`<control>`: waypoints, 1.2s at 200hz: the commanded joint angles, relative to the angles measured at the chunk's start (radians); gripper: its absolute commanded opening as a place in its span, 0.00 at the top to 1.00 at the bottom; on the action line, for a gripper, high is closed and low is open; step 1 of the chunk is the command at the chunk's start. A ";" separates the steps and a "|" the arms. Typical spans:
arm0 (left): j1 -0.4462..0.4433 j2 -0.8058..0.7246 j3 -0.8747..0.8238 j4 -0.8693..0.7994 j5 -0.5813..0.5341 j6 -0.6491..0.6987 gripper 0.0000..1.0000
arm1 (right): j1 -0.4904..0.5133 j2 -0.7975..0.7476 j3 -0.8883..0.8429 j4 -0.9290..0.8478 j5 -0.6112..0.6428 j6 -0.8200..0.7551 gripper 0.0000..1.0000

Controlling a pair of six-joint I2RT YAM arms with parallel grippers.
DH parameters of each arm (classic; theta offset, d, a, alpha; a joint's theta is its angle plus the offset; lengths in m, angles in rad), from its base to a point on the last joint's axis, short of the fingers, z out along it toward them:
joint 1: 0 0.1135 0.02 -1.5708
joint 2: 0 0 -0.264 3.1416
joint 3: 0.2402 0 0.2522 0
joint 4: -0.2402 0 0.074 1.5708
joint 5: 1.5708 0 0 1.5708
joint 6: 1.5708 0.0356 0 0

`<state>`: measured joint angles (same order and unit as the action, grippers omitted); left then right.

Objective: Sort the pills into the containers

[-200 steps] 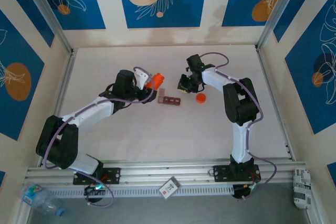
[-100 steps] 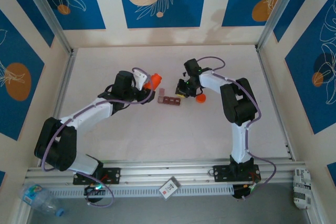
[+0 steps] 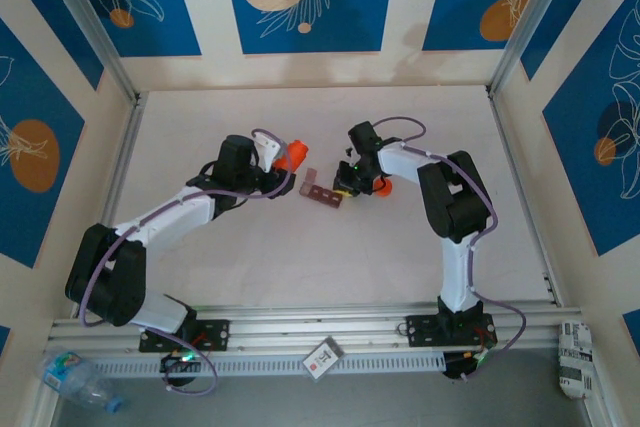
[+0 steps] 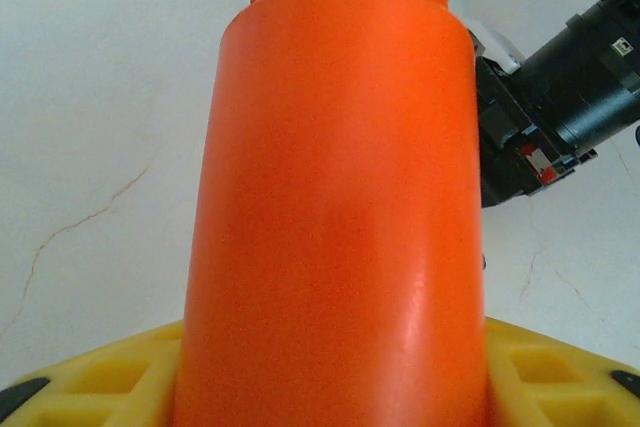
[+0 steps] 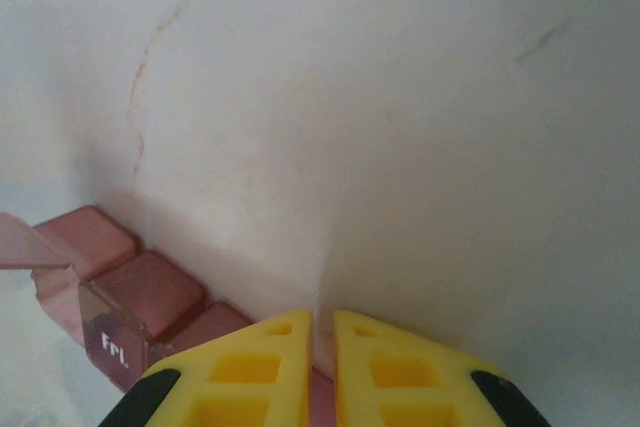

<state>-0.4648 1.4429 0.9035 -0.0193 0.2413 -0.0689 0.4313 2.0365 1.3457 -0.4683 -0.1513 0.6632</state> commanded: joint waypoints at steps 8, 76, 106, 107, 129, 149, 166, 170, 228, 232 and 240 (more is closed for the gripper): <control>0.009 -0.022 -0.002 0.005 0.001 0.008 1.00 | 0.010 -0.047 -0.019 -0.019 -0.031 -0.001 0.85; 0.007 -0.033 -0.032 0.002 0.010 0.002 1.00 | -0.028 -0.200 -0.028 -0.048 0.033 -0.033 0.74; 0.004 -0.030 -0.051 -0.006 0.012 0.003 1.00 | -0.027 -0.269 -0.055 -0.049 0.079 -0.063 0.55; 0.003 -0.029 -0.051 -0.006 0.012 0.003 1.00 | -0.026 -0.272 -0.056 -0.049 0.081 -0.064 0.54; 0.000 -0.029 -0.059 -0.024 0.007 0.004 1.00 | -0.014 -0.309 -0.091 -0.030 0.115 -0.109 0.35; -0.005 -0.028 -0.066 -0.039 0.003 0.007 1.00 | 0.015 -0.330 -0.131 -0.002 0.162 -0.180 0.22; -0.011 -0.026 -0.069 -0.046 -0.002 0.011 1.00 | 0.042 -0.327 -0.138 -0.009 0.224 -0.214 0.18; -0.013 -0.024 -0.069 -0.049 -0.002 0.012 1.00 | 0.048 -0.324 -0.139 -0.010 0.235 -0.217 0.17; -0.028 0.003 -0.068 -0.074 -0.016 0.030 1.00 | 0.075 -0.270 -0.142 -0.029 0.300 -0.215 0.17; -0.030 0.005 -0.068 -0.074 -0.016 0.030 1.00 | 0.074 -0.264 -0.140 -0.037 0.303 -0.215 0.17; -0.028 0.007 -0.068 -0.076 -0.016 0.032 1.00 | 0.075 -0.254 -0.135 -0.050 0.305 -0.216 0.17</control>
<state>-0.4854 1.4410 0.8375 -0.0799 0.2337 -0.0673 0.5022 1.7420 1.2079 -0.4805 0.1097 0.4610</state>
